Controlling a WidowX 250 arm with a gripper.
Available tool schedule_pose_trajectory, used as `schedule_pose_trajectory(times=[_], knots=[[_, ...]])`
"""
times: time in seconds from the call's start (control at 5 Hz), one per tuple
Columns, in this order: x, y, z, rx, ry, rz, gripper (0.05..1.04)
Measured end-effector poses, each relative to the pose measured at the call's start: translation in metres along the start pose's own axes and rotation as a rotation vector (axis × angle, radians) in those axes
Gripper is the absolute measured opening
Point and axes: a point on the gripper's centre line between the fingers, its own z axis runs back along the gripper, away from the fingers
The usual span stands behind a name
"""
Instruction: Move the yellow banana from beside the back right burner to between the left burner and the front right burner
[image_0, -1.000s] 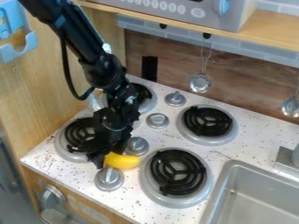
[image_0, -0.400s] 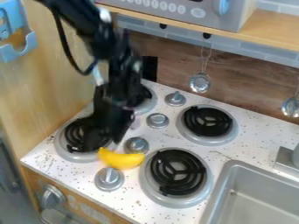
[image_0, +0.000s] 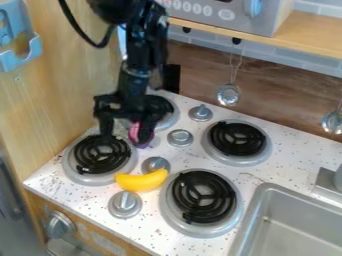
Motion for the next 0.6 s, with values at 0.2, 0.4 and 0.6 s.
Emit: schedule_pose_trajectory(times=[0.2,0.4,0.6], knots=[[-0.005,-0.007,0.006,-0.01,0.091,-0.251,1.004],[-0.019,-0.015,0.006,0.024,-0.004,-0.443,1.005],[-0.047,-0.023,0.029,-0.081,-0.287,-0.659,1.004]])
